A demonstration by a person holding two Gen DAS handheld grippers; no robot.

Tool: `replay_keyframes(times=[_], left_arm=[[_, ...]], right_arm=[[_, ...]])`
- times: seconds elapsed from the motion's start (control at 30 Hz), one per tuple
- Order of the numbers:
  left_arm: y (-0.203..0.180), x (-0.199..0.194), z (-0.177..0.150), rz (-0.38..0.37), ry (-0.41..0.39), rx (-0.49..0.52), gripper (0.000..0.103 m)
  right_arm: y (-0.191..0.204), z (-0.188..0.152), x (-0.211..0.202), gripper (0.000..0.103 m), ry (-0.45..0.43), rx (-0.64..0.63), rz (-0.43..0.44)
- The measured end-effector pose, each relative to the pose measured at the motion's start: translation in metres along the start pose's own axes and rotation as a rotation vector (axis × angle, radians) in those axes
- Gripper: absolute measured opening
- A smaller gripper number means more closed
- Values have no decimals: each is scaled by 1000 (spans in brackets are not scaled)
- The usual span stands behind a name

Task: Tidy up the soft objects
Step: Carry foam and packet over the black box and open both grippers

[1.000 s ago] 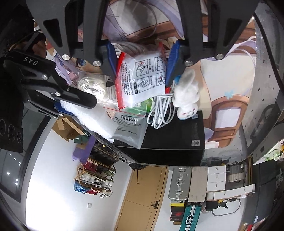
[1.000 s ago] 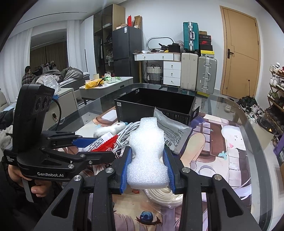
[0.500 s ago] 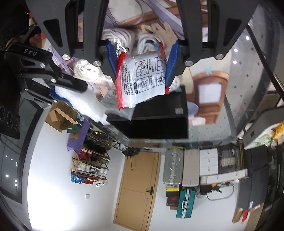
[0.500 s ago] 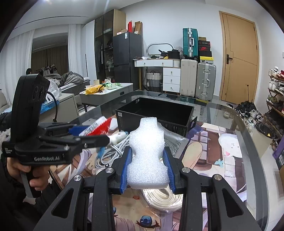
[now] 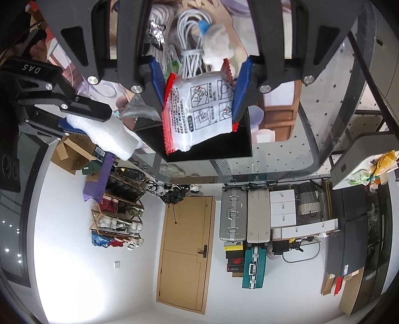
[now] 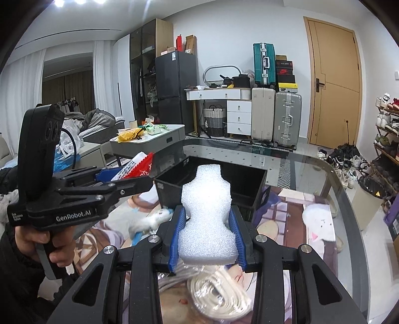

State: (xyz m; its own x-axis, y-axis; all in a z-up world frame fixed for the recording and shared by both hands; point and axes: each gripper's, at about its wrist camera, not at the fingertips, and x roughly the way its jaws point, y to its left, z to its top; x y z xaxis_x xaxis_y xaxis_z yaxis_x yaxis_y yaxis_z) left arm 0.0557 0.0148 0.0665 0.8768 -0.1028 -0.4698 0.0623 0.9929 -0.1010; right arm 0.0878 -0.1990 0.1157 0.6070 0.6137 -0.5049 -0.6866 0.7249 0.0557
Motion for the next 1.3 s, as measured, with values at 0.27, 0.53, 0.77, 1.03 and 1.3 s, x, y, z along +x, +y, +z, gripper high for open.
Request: replay_keyframes(times=[0.27,0.53,0.77,1.03,1.3], left_arm=[[1,22,14,19,11,-27,47],[12,38,29,29,-6,-53,47],[21,53,40,43,-16,-76,47],[22,83,44,58,28,-62,47],[19,110,37,70,90,-51,47]], right_arm=[[-12,18,16,36,2,12,-2],[-25,39,37,36,6,17,-11],[-36,48,60,36,29,21,-11],[-46,52,92,36,87,7,-5],[-50,50,122,36,150,-20,-4]])
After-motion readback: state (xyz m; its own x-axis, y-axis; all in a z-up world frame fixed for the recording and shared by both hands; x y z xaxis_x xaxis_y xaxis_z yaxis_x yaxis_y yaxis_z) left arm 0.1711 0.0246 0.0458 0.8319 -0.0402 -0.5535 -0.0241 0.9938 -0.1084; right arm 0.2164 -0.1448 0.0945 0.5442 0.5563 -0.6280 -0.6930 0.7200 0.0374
